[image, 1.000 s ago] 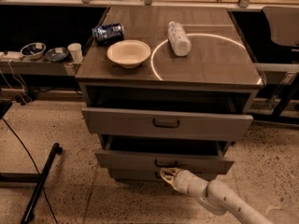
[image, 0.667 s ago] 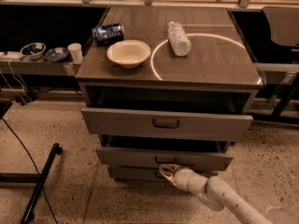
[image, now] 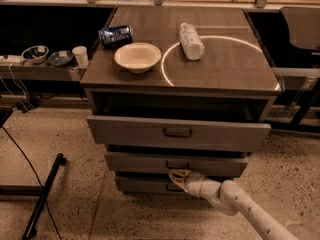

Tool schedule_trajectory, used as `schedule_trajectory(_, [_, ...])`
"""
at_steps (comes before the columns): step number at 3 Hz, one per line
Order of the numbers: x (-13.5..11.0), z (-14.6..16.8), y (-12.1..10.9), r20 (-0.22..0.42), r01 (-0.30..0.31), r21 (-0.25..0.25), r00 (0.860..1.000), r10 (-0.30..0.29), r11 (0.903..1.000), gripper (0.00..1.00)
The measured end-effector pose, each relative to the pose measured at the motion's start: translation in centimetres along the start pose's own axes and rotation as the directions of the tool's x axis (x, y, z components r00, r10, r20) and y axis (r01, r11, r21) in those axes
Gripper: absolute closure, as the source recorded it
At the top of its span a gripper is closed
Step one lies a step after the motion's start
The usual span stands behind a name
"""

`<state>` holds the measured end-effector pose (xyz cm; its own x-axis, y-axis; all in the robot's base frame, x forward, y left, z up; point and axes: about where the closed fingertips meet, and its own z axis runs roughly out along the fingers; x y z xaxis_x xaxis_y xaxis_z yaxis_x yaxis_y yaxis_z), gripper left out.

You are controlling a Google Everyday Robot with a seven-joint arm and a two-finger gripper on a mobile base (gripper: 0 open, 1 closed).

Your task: Close middle drawer

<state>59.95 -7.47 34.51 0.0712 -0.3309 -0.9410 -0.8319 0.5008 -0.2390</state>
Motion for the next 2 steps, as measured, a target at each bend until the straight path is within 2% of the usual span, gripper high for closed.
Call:
schedule_trajectory(1, [0.0,-0.2,0.2,0.004,-0.009,-0.035,1.000,0.009,0.9993,1.00])
schedule_trajectory(2, [0.2,-1.0,1.3,-0.042,0.000,-0.082,0.999,-0.004,0.9966,1.00])
